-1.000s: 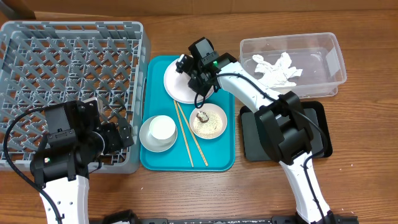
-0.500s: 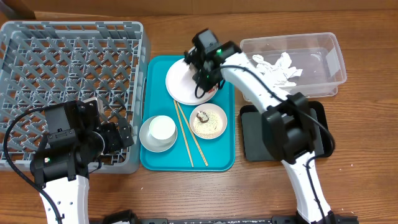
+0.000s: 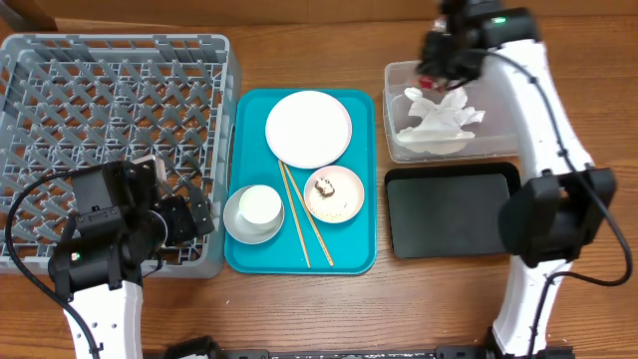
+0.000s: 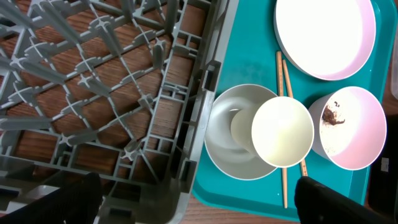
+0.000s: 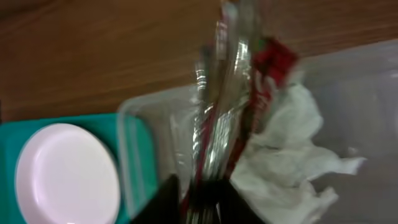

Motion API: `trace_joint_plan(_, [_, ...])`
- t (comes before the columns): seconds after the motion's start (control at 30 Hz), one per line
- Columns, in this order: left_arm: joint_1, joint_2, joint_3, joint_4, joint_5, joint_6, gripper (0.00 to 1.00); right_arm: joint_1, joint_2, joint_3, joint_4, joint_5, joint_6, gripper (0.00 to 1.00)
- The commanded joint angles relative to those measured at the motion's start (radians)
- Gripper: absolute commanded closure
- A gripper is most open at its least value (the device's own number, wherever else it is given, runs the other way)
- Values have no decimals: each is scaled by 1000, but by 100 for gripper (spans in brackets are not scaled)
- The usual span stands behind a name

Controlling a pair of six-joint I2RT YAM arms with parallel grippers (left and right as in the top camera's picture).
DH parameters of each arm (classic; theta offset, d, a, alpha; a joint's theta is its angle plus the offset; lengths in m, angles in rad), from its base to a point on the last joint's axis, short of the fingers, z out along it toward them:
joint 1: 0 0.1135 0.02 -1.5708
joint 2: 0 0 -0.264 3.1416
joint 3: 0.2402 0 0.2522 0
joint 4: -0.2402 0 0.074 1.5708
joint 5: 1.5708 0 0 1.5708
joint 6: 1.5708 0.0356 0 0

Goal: Sort waste into correct bins and load items into the dishwasher
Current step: 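Drop the red wrapper into the clear plastic bin with right gripper, then grasp the rim of the pink bowl with rice using right gripper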

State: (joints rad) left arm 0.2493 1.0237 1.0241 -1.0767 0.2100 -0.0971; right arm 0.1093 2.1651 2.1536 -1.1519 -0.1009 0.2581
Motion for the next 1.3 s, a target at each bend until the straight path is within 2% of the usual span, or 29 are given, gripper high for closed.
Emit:
trace_joint_plan(0.0, [5, 3, 26, 5, 16, 23, 0, -33, -10, -1, -3, -88, 64, 51])
trace_joint_plan(0.07, [5, 3, 26, 7, 16, 22, 0, -52, -10, -1, -3, -126, 64, 34])
trace_joint_plan(0.3, [5, 3, 26, 8, 16, 23, 0, -116, -35, 2, -79, -164, 49, 18])
trace_joint_plan(0.63, [5, 3, 26, 8, 16, 23, 0, -147, -174, 2, -294, -163, -31, 17])
trace_joint_plan(0.9, [5, 3, 26, 8, 16, 23, 0, -122, -278, -25, -466, -110, -40, 21])
trace_joint_plan(1.1, [5, 3, 26, 8, 16, 23, 0, -30, -421, -187, -428, -85, -44, 25])
trace_joint_plan(1.27, [5, 3, 26, 7, 16, 23, 0, 106, -573, -439, -286, -53, -3, 25])
